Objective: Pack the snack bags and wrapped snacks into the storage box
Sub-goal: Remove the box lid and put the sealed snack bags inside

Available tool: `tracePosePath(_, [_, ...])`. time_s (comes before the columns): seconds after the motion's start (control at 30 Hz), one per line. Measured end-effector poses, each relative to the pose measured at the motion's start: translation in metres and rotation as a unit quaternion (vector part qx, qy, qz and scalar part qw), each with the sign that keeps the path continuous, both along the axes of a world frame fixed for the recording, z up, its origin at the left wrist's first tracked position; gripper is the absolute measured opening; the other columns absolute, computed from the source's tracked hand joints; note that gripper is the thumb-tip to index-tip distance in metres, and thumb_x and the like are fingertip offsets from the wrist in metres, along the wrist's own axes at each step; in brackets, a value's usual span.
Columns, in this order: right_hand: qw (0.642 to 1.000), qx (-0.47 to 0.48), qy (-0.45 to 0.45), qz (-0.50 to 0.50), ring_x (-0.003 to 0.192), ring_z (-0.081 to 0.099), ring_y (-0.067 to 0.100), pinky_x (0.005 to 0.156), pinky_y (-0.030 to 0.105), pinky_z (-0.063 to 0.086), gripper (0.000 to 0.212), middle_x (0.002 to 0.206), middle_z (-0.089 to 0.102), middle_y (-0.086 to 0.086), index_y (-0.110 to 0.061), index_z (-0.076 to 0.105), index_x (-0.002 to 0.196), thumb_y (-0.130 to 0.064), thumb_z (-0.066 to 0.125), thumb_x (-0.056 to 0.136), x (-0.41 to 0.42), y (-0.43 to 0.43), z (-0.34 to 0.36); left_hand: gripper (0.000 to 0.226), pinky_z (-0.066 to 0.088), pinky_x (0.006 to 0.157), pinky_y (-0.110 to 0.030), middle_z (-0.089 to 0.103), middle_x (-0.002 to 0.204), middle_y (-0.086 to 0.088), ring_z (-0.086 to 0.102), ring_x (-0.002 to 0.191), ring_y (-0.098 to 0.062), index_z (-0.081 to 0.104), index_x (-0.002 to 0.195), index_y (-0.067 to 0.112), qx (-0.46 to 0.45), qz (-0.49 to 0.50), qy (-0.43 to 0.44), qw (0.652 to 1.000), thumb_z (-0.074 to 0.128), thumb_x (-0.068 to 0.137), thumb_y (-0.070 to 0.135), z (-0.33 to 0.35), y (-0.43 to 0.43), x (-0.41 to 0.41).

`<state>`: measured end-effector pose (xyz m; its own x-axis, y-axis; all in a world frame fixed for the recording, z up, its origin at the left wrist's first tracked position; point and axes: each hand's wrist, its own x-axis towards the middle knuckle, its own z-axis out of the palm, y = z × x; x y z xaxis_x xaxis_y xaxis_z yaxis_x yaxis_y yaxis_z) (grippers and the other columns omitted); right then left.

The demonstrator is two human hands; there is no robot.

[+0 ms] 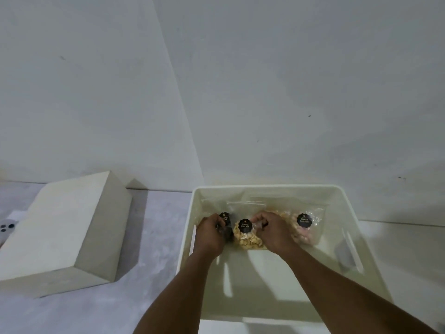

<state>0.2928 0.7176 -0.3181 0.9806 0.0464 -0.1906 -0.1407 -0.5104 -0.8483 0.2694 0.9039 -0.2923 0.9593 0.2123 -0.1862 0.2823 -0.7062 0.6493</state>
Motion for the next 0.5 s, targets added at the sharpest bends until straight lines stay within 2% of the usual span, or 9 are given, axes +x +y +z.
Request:
tracePosePath(0.07, [1.0, -0.02, -0.008, -0.016, 0.07, 0.06, 0.011, 0.066, 0.032, 0.054, 0.04, 0.075, 0.061, -0.013, -0.035, 0.064, 0.076, 0.004, 0.062, 0.082, 0.001, 0.005, -0.004, 0.025, 0.036, 0.073, -0.021, 0.056, 0.104, -0.008, 0.054, 0.089, -0.024, 0.069, 0.097, 0.014, 0.043, -0.005, -0.001, 0.999, 0.057, 0.082, -0.002, 0.0, -0.002, 0.002])
tracePosePath(0.13, [0.997, -0.061, -0.021, -0.034, 0.073, 0.064, 0.014, 0.066, 0.034, 0.055, 0.031, 0.077, 0.065, -0.012, -0.032, 0.065, 0.079, -0.003, 0.058, 0.085, -0.001, 0.012, -0.002, 0.024, 0.037, 0.08, -0.021, 0.054, 0.112, -0.012, 0.056, 0.104, -0.03, 0.071, 0.1, 0.012, 0.065, -0.011, 0.0, 0.998, 0.058, 0.083, 0.0, 0.001, -0.006, 0.001])
tracePosePath(0.2, [0.994, -0.097, -0.033, -0.043, 0.076, 0.065, 0.016, 0.068, 0.035, 0.055, 0.027, 0.08, 0.067, -0.01, -0.031, 0.068, 0.085, -0.006, 0.056, 0.086, -0.003, 0.017, 0.002, 0.027, 0.038, 0.088, -0.023, 0.05, 0.129, -0.015, 0.052, 0.12, -0.032, 0.07, 0.107, 0.014, 0.065, -0.004, 0.006, 0.998, 0.058, 0.084, 0.005, 0.002, -0.009, 0.0])
tracePosePath(0.33, [0.994, -0.104, -0.016, -0.028, 0.086, 0.063, 0.019, 0.073, 0.032, 0.053, 0.03, 0.088, 0.063, -0.006, -0.027, 0.069, 0.092, -0.002, 0.061, 0.08, -0.004, 0.017, 0.008, 0.039, 0.033, 0.107, -0.028, 0.038, 0.151, -0.015, 0.023, 0.146, -0.027, 0.061, 0.126, 0.02, 0.051, -0.028, 0.023, 0.998, 0.049, 0.09, 0.011, 0.011, -0.011, -0.007])
tracePosePath(0.4, [0.993, -0.109, -0.023, -0.024, 0.091, 0.064, 0.02, 0.076, 0.031, 0.052, 0.027, 0.096, 0.065, -0.003, -0.029, 0.069, 0.091, -0.006, 0.066, 0.077, -0.006, 0.013, 0.011, 0.045, 0.031, 0.112, -0.033, 0.031, 0.155, -0.015, 0.016, 0.15, -0.025, 0.057, 0.132, 0.02, 0.05, -0.026, 0.029, 0.998, 0.048, 0.09, 0.008, 0.02, -0.012, -0.011])
tracePosePath(0.5, [0.993, -0.116, -0.019, -0.018, 0.096, 0.063, 0.021, 0.081, 0.032, 0.052, 0.023, 0.107, 0.063, 0.001, -0.028, 0.07, 0.093, -0.01, 0.067, 0.079, -0.01, 0.003, 0.025, 0.049, 0.041, 0.103, -0.036, 0.041, 0.145, -0.014, 0.036, 0.14, -0.029, 0.052, 0.135, 0.023, 0.058, -0.013, 0.049, 0.997, 0.051, 0.087, 0.012, 0.034, -0.012, -0.018])
